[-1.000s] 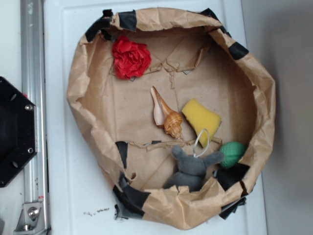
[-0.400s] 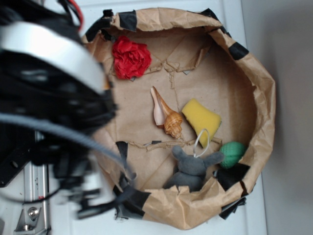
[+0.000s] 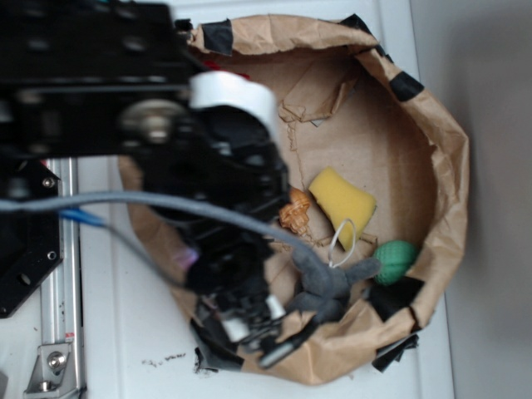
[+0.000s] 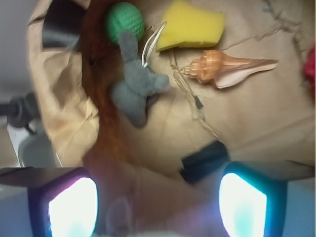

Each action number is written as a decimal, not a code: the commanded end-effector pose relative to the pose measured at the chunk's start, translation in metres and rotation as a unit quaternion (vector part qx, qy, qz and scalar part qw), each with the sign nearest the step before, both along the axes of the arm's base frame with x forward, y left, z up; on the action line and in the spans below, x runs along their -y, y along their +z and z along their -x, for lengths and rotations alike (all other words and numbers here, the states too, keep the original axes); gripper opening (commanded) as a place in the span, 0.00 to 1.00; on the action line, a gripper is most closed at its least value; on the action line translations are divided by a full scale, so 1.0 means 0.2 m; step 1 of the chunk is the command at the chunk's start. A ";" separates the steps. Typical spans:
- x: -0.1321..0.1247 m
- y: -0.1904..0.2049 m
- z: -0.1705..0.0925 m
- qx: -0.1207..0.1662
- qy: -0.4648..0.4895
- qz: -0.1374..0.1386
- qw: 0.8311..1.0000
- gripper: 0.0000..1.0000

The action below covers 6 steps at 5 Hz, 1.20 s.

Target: Grab the gray animal.

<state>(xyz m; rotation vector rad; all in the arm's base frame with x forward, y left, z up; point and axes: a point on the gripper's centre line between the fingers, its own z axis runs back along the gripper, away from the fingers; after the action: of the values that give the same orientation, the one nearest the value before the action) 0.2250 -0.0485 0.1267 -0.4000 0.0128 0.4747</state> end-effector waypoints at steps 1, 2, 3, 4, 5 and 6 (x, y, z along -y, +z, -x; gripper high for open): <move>-0.05 -0.04 -0.16 0.023 0.079 0.024 0.996 1.00; -0.09 -0.08 -0.19 0.022 0.086 0.017 0.996 1.00; -0.11 -0.13 -0.21 0.020 0.085 0.010 0.996 1.00; -0.05 -0.21 -0.24 0.026 0.087 0.021 0.996 1.00; 0.14 -0.32 -0.29 0.013 0.061 0.025 0.998 1.00; 0.28 -0.44 -0.28 0.001 0.004 -0.015 1.000 0.87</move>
<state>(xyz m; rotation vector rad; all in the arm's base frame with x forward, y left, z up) 0.2788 -0.0963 0.0350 -0.3652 0.0220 0.5230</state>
